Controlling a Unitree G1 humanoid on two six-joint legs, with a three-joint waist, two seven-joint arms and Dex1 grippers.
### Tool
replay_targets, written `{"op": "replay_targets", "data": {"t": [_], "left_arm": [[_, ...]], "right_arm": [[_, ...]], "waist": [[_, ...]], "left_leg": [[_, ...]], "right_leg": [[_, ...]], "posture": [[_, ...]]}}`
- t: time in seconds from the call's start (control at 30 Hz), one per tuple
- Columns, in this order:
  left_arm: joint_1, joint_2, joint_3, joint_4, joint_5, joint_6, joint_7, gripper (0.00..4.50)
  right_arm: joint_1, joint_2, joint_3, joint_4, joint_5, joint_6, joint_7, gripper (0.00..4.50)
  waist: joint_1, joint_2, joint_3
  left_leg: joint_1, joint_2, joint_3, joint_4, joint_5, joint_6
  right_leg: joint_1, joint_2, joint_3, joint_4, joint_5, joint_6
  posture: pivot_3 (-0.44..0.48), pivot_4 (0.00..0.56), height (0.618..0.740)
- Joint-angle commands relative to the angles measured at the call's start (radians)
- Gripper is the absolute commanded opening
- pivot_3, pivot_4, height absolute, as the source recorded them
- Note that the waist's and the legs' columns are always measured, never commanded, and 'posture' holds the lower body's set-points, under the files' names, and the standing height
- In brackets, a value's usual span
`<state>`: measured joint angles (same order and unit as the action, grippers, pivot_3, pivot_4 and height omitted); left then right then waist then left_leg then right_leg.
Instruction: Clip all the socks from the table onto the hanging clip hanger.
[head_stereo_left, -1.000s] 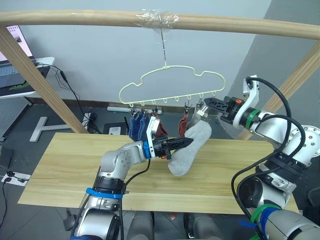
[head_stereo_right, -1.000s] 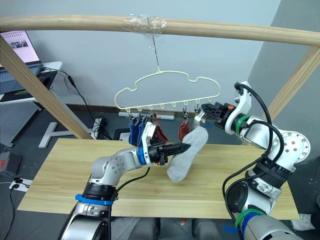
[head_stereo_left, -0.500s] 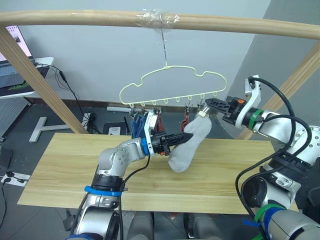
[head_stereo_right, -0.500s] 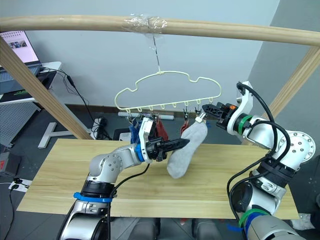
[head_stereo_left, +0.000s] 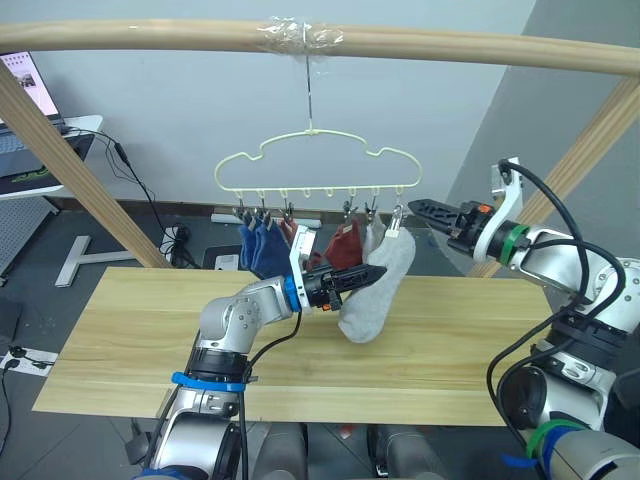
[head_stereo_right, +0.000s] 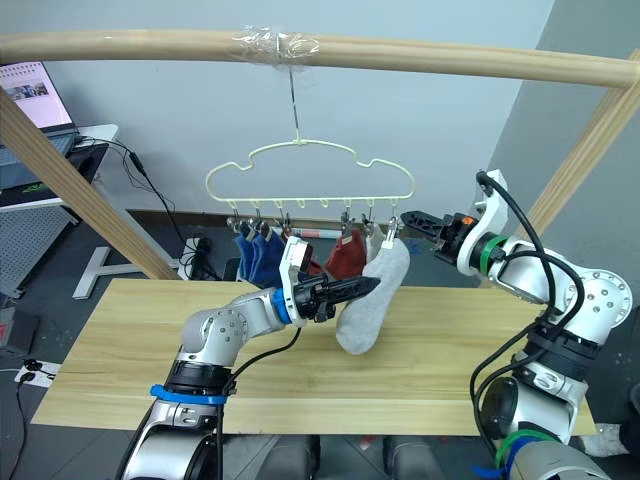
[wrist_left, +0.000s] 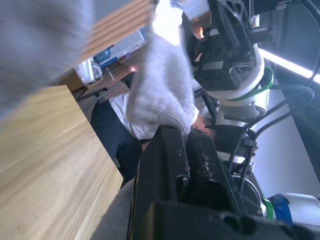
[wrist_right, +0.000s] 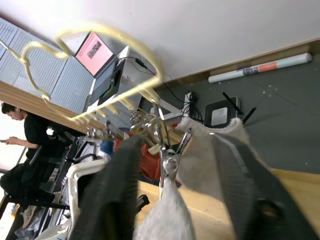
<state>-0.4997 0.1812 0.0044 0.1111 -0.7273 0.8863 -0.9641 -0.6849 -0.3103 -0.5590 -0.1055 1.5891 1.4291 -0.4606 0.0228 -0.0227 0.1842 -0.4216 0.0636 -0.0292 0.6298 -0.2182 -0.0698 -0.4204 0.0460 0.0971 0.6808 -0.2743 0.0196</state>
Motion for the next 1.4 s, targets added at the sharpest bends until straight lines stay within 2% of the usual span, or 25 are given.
{"op": "replay_targets", "data": {"t": [0.03,0.1,0.13,0.37,0.53,0.6,0.7,0.8,1.0,1.2,1.3,1.4], "left_arm": [[-0.003,-0.012,-0.016,-0.041,-0.021,-0.009,-0.011,0.0],[-0.005,-0.021,-0.027,-0.033,-0.014,-0.008,-0.01,0.0],[-0.008,-0.03,-0.03,-0.023,-0.015,-0.002,-0.004,0.27],[-0.017,-0.042,-0.061,0.026,0.011,-0.008,0.004,2.32],[0.049,0.063,-0.115,0.054,0.077,-0.029,-0.051,3.98],[0.065,0.099,-0.119,0.048,0.087,-0.043,-0.072,4.48],[0.086,0.18,-0.074,0.061,0.115,-0.091,-0.078,4.48],[0.112,0.311,-0.021,0.067,0.141,-0.144,-0.114,4.48],[0.161,0.472,0.105,0.007,0.141,-0.221,-0.142,4.48],[0.159,0.642,0.237,0.027,0.27,-0.37,-0.011,4.48],[0.188,0.706,0.276,0.037,0.316,-0.418,0.017,4.48],[0.301,0.759,0.315,0.054,0.372,-0.445,0.041,4.48]], "right_arm": [[0.021,-0.066,0.06,-0.028,0.139,-0.094,-0.02,3.7],[0.038,-0.116,0.087,-0.053,0.181,-0.151,-0.029,4.42],[0.048,-0.149,0.097,-0.071,0.182,-0.169,-0.029,4.49],[0.132,-0.305,0.179,-0.152,0.175,-0.268,0.014,4.5],[0.239,-0.375,0.21,-0.259,0.127,-0.309,0.067,4.5],[0.269,-0.405,0.222,-0.288,0.1,-0.319,0.1,4.5],[0.358,-0.442,0.227,-0.359,0.037,-0.33,0.165,4.5],[0.474,-0.485,0.22,-0.431,-0.04,-0.338,0.239,4.5],[0.632,-0.587,0.186,-0.539,-0.222,-0.375,0.421,4.5],[0.858,-0.72,0.086,-0.697,-0.534,-0.518,0.737,4.5],[0.918,-0.717,0.04,-0.7,-0.59,-0.545,0.793,4.5],[0.882,-0.669,0.041,-0.688,-0.576,-0.548,0.758,4.5]], "waist": [[-0.001,0.0,0.0],[-0.001,0.0,0.0],[-0.001,0.0,0.0],[-0.003,0.0,0.0],[-0.01,0.0,0.0],[-0.017,0.0,0.0],[-0.019,0.0,0.0],[-0.019,0.0,-0.001],[-0.021,0.0,-0.001],[-0.005,0.0,0.0],[-0.004,-0.001,0.0],[-0.003,-0.001,-0.001]], "left_leg": [[0.0,0.0,0.0,0.0,0.0,0.0],[0.0,0.0,0.0,0.0,0.0,0.0],[0.0,0.0,0.0,0.0,0.0,0.0],[0.0,0.0,0.001,0.0,0.0,0.0],[0.0,0.0,0.001,0.0,0.0,0.0],[0.001,0.001,0.001,0.0,0.0,0.0],[0.001,0.001,0.001,0.001,0.0,0.0],[0.001,0.001,0.0,0.001,0.0,0.0],[0.002,0.001,0.002,0.001,0.0,0.0],[0.002,0.001,0.001,0.0,0.0,0.0],[0.003,0.001,0.002,0.0,0.0,0.0],[0.004,0.0,0.004,0.0,0.0,0.0]], "right_leg": [[0.0,0.0,0.0,0.0,0.0,0.0],[0.0,0.0,0.0,0.0,0.0,0.0],[0.0,0.0,0.0,0.0,0.0,0.0],[0.0,0.0,0.001,0.0,0.0,0.001],[0.0,0.001,0.002,0.0,0.0,0.001],[0.0,0.001,0.002,0.0,0.0,0.0],[0.0,0.001,0.002,0.0,0.0,0.001],[0.0,0.001,0.001,0.0,0.0,0.001],[0.0,0.0,0.002,0.0,0.0,0.001],[0.0,0.0,0.001,0.0,0.0,0.001],[0.0,0.0,0.001,0.0,-0.001,0.001],[0.001,-0.003,0.003,0.0,0.0,0.001]], "posture": [[0.138,0.152,0.74],[0.131,0.145,0.74],[0.124,0.142,0.74],[0.103,0.132,0.74],[0.105,0.129,0.74],[0.105,0.129,0.74],[0.121,0.13,0.74],[0.143,0.132,0.74],[0.157,0.136,0.74],[0.19,0.146,0.74],[0.19,0.146,0.74],[0.218,0.14,0.74]]}}
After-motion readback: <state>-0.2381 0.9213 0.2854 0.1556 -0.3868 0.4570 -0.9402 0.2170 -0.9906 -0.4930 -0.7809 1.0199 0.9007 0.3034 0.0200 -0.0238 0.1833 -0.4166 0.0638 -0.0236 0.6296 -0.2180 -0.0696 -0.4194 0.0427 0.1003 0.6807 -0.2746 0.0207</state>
